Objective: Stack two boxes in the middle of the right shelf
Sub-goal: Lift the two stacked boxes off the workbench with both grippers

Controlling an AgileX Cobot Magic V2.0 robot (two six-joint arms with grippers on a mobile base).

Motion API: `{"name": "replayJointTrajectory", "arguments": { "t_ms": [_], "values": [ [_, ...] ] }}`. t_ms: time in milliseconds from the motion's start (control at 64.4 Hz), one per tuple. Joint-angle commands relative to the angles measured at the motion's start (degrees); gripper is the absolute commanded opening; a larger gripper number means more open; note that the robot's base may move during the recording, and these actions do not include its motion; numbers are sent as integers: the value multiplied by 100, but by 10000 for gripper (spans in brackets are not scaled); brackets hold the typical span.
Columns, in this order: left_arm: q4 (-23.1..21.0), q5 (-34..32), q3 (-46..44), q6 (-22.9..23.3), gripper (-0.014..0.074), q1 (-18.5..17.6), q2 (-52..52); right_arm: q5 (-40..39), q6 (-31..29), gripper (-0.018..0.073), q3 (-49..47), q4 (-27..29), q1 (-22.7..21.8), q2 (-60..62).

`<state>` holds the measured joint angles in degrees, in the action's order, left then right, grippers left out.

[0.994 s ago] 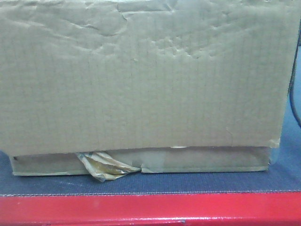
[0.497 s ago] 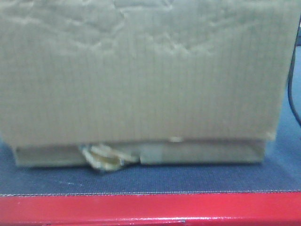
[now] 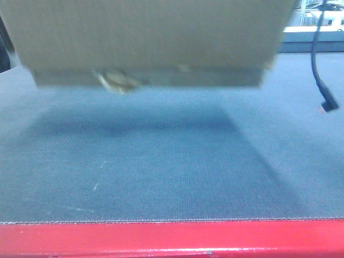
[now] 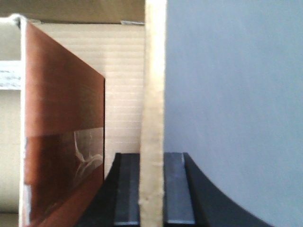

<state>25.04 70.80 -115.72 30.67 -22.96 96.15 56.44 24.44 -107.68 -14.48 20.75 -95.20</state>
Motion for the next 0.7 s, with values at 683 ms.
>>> {"name": "replayJointTrajectory", "arguments": {
  "t_ms": [683],
  "values": [
    [356, -143, -948, -61, -111, -25, -100, -777, 14, -151, -499, -300, -7, 397]
  ]
}}
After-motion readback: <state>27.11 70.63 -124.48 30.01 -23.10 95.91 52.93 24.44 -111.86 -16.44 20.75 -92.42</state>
